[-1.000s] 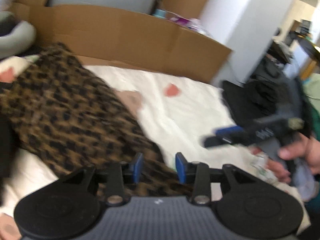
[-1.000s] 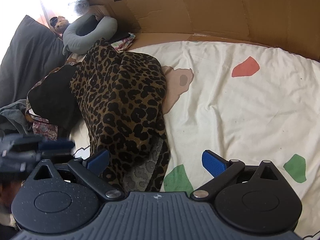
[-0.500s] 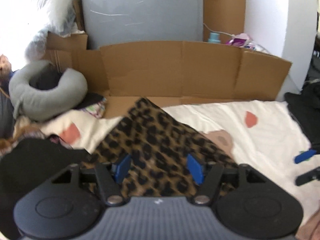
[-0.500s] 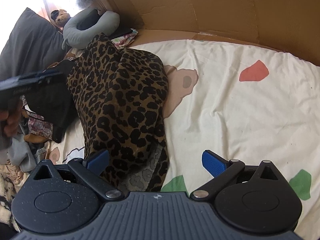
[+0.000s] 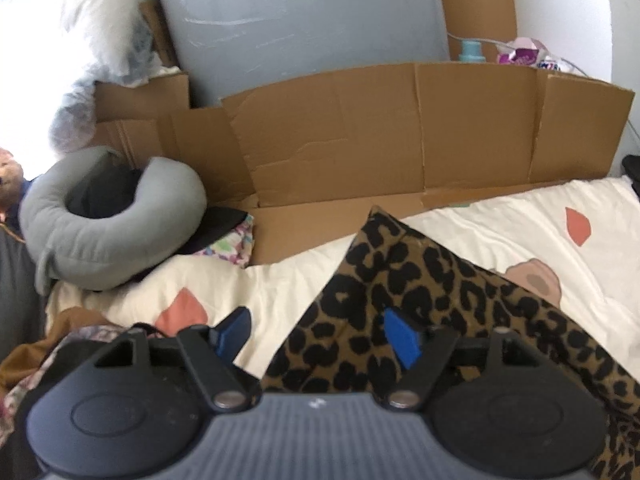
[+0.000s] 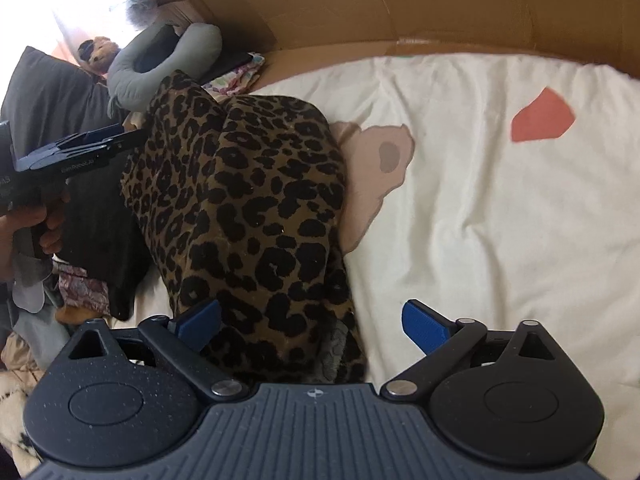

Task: Fold clothes
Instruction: 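Grasp the pants with the right tool while the left tool holds the waistband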

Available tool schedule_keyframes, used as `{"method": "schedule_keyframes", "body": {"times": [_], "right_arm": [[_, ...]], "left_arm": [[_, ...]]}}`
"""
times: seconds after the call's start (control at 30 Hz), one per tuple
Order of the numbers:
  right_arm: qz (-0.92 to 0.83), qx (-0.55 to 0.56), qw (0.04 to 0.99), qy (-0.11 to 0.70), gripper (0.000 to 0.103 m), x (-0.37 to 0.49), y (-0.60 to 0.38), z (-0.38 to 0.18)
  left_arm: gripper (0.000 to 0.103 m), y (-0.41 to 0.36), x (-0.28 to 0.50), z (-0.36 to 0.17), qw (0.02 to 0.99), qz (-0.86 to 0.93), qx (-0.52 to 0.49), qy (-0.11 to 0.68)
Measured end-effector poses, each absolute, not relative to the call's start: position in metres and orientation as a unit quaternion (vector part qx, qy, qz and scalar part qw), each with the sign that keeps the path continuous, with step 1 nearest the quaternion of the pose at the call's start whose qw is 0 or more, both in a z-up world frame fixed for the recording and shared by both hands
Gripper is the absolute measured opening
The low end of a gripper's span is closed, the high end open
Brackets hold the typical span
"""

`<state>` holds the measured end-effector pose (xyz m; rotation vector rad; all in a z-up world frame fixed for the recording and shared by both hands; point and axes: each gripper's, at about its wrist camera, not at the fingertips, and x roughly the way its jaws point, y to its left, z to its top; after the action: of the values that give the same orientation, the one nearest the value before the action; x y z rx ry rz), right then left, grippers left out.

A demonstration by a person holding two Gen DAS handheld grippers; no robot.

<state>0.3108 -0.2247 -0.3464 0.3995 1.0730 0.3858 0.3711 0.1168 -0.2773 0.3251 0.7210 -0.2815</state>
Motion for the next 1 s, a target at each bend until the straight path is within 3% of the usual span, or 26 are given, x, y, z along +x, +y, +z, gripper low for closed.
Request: {"method": "schedule_keyframes", "body": {"times": [0.1,0.23,0.33,0.4,0.43,0.47,0.5,0.53,0.57,0.67,1.0], "right_arm": [[0.181,0.196,0.818,0.510,0.093,0.321,-0.219,-0.356],[0.180,0.198,0.811,0.521,0.078,0.335,-0.212,-0.364],[0.180,0.206,0.809,0.520,0.077,0.344,-0.211,-0.368],[0.182,0.212,0.807,0.521,0.076,0.351,-0.210,-0.371],[0.184,0.217,0.804,0.522,0.073,0.354,-0.210,-0.373],[0.188,0.222,0.801,0.523,0.068,0.357,-0.208,-0.375],[0.193,0.225,0.798,0.525,0.061,0.359,-0.206,-0.376],[0.196,0.222,0.797,0.526,0.033,0.361,-0.204,-0.377],[0.199,0.212,0.800,0.525,0.015,0.361,-0.199,-0.376],[0.210,0.204,0.801,0.523,0.002,0.363,-0.194,-0.376],[0.187,0.211,0.825,0.490,0.000,0.354,-0.227,-0.359]], "left_arm": [[0.076,0.115,0.381,-0.283,0.906,-0.152,0.154,0.364],[0.074,0.110,0.390,-0.292,0.895,-0.174,0.156,0.380],[0.063,0.112,0.393,-0.294,0.892,-0.181,0.142,0.390],[0.034,0.113,0.392,-0.294,0.890,-0.185,0.143,0.391],[0.025,0.113,0.391,-0.295,0.889,-0.186,0.145,0.393],[0.009,0.114,0.391,-0.295,0.887,-0.188,0.147,0.396],[0.004,0.114,0.390,-0.296,0.885,-0.190,0.149,0.399],[0.004,0.115,0.389,-0.296,0.884,-0.191,0.151,0.399],[0.002,0.115,0.387,-0.294,0.885,-0.192,0.151,0.396],[0.002,0.118,0.382,-0.290,0.888,-0.195,0.151,0.387],[0.001,0.130,0.337,-0.256,0.896,-0.210,0.129,0.369]]}}
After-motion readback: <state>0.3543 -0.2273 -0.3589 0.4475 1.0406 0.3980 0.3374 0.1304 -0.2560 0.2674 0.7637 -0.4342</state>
